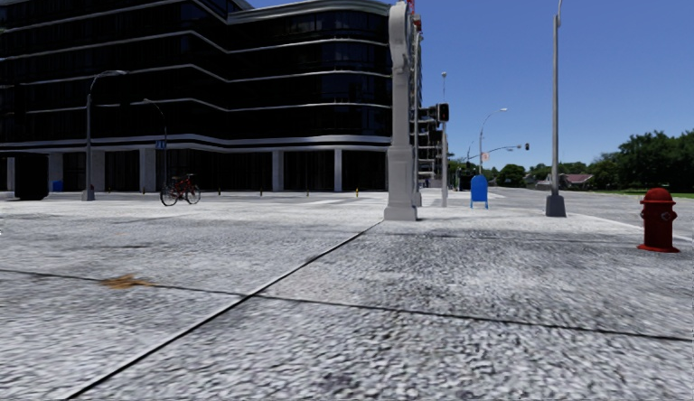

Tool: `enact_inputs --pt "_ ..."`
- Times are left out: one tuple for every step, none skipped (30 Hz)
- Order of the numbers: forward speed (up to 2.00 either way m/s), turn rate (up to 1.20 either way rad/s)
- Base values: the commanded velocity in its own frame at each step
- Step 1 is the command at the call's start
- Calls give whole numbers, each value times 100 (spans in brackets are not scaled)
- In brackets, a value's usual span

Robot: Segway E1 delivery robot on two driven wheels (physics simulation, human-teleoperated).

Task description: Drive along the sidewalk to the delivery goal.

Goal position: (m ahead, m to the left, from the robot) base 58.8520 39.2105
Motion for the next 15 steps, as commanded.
enact_inputs --pt "200 34" --pt "200 34" --pt "200 34" --pt "200 34" --pt "200 34" --pt "200 34" --pt "200 34" --pt "200 34" --pt "200 34" --pt "200 34" --pt "200 34" --pt "200 34" --pt "200 34" --pt "200 34" --pt "200 34"
